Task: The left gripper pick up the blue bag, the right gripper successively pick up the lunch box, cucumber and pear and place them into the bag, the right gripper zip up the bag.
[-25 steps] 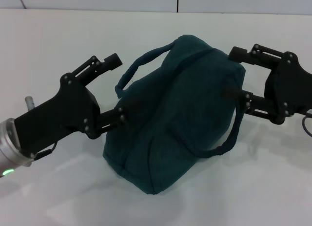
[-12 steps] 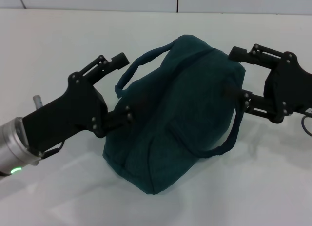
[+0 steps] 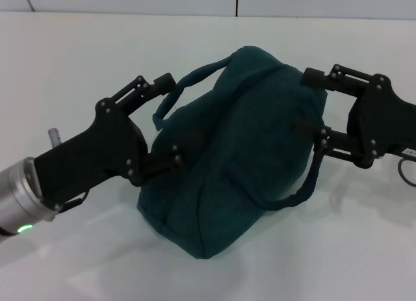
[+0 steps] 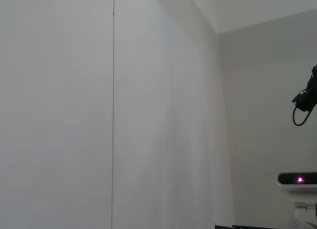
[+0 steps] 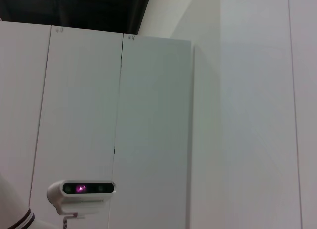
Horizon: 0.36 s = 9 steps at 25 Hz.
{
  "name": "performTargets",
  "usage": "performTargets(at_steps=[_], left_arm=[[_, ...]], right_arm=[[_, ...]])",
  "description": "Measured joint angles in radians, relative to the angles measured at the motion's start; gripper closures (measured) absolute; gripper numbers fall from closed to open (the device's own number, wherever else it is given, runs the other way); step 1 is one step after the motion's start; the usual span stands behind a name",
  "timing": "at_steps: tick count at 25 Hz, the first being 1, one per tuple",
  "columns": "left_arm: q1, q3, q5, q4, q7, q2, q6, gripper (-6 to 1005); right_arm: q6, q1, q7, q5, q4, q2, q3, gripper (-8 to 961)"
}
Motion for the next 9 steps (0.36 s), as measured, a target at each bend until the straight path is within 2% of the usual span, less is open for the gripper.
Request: performTargets(at_steps=[9], left_arm=[[-0.002, 0.010, 0.000, 0.003, 0.001, 0.000, 0.003, 150]], right_arm=[[-0.001, -0.009, -0.014, 0.001, 0.000, 0.008, 0.032, 305]])
